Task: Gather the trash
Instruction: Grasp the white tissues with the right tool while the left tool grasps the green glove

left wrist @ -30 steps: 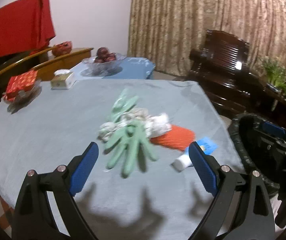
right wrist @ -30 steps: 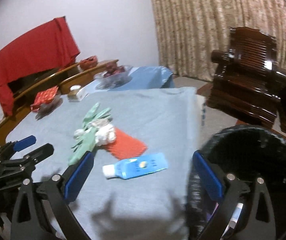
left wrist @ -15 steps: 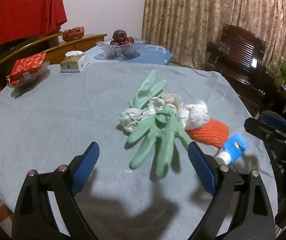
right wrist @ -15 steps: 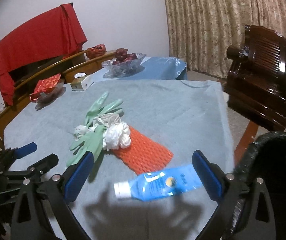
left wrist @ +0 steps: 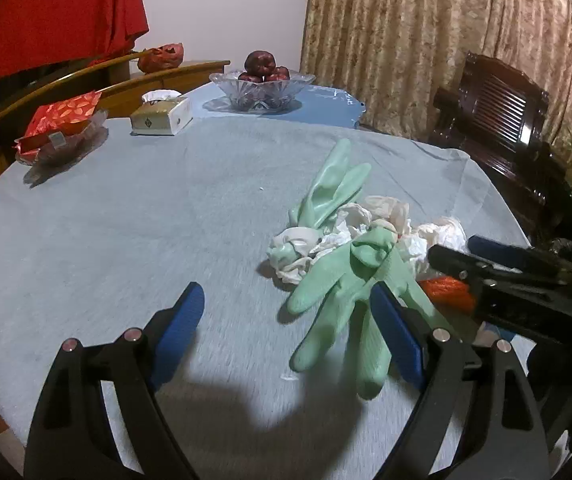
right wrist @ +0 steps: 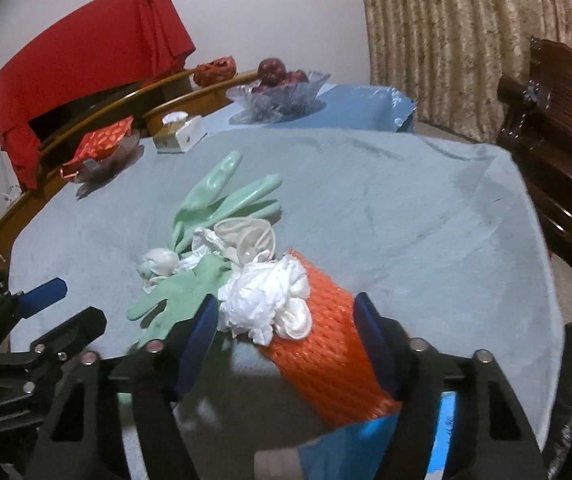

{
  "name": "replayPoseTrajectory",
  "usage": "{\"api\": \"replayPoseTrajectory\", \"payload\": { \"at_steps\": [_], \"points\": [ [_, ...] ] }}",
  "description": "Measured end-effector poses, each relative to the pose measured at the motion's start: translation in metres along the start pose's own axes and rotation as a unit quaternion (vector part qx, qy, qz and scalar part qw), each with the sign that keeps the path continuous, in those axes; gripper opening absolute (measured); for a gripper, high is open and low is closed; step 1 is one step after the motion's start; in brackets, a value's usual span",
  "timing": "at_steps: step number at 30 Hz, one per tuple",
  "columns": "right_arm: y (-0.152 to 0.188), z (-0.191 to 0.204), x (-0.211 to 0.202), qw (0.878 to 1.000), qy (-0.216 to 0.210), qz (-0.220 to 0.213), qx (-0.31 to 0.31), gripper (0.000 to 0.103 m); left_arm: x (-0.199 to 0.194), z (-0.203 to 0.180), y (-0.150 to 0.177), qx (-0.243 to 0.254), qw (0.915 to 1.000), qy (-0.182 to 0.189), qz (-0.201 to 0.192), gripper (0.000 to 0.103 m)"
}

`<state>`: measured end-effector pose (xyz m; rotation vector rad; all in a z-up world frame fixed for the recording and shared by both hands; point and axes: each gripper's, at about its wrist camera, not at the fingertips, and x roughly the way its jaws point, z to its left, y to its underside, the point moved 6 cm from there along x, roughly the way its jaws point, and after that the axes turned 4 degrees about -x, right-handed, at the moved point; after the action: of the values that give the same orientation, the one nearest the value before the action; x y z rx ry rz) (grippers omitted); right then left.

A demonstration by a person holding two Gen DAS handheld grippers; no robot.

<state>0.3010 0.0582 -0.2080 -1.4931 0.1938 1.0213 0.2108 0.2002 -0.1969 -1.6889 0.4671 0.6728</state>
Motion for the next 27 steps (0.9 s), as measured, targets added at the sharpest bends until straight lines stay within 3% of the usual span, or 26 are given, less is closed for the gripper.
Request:
{"api": "replayPoseTrajectory", "payload": {
  "at_steps": [2, 4, 7, 17, 24, 27],
  "points": [
    [0.001, 0.002, 0.004, 1.000, -0.009, 0.005, -0.001, 0.050, 0.003, 0.000, 0.000, -0.003, 1.0000, 0.001, 0.002, 0.083],
    [0.002, 0.004, 0.006, 1.000, -0.023, 0.006, -0.004, 0.035, 0.007, -0.001, -0.001, -0.003, 1.0000, 0.003, 0.004, 0.083],
    [0.003, 0.007, 0.003, 0.999, -0.034, 0.007, -0.011, 0.024, 0.010, -0.006, -0.002, 0.000, 1.0000, 0.006, 0.005, 0.083],
    [0.001, -0.009, -0.033, 0.999, -0.032, -0.024, 0.018, 0.022, 0.015, -0.037, 0.001, 0.013, 0.9993, 0.032, 0.010, 0.081],
    [0.003, -0.031, -0.045, 0.999, -0.007, -0.032, 0.034, 0.022, 0.033, -0.054, 0.012, 0.019, 0.9981, 0.047, 0.035, 0.072],
    [0.003, -0.038, -0.050, 0.998, -0.003, -0.036, 0.042, 0.022, 0.040, -0.059, 0.019, 0.023, 0.9972, 0.050, 0.051, 0.061]
  ]
}}
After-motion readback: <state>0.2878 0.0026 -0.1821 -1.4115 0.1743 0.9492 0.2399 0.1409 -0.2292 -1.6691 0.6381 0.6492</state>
